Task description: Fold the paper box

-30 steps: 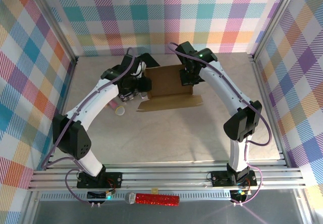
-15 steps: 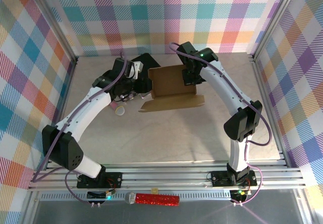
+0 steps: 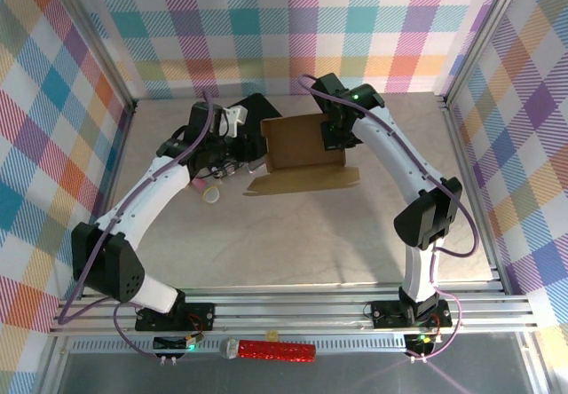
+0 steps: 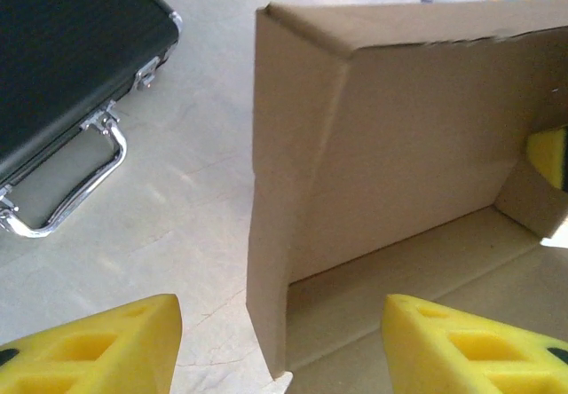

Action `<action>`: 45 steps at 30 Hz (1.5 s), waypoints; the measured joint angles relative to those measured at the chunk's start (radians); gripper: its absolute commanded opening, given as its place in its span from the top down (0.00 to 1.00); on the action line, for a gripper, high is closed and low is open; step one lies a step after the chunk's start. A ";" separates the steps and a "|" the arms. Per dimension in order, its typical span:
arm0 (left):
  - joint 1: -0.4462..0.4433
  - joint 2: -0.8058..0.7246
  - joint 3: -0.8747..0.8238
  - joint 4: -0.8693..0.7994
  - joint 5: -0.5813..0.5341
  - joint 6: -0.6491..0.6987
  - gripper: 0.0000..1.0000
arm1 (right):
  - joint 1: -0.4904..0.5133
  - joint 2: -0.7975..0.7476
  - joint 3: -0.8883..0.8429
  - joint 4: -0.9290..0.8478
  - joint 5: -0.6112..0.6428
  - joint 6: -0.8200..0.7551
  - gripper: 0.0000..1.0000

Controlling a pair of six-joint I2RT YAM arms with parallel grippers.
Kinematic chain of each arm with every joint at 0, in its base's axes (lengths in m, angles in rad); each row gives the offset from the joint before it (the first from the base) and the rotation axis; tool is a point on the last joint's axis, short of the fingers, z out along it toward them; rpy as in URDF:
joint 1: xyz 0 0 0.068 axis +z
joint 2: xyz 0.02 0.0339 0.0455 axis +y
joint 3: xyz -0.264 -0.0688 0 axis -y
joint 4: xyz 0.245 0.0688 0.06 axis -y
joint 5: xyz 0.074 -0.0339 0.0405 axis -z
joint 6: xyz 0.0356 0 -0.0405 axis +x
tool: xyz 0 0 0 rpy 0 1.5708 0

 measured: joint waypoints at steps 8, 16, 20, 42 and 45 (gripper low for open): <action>-0.032 0.063 0.025 0.002 -0.084 0.010 0.41 | 0.000 -0.006 0.006 -0.001 -0.011 0.009 1.00; -0.037 0.116 0.047 0.031 -0.161 0.015 0.44 | 0.000 -0.008 0.006 -0.001 -0.031 0.015 1.00; -0.046 0.131 0.050 0.048 -0.169 0.018 0.47 | 0.000 -0.008 0.006 -0.001 -0.039 0.016 1.00; -0.125 0.169 0.148 -0.027 -0.433 0.030 1.00 | 0.016 -0.010 0.011 0.022 -0.053 0.044 1.00; -0.158 0.169 0.163 -0.057 -0.527 0.018 1.00 | 0.024 -0.010 0.011 0.024 -0.047 0.055 1.00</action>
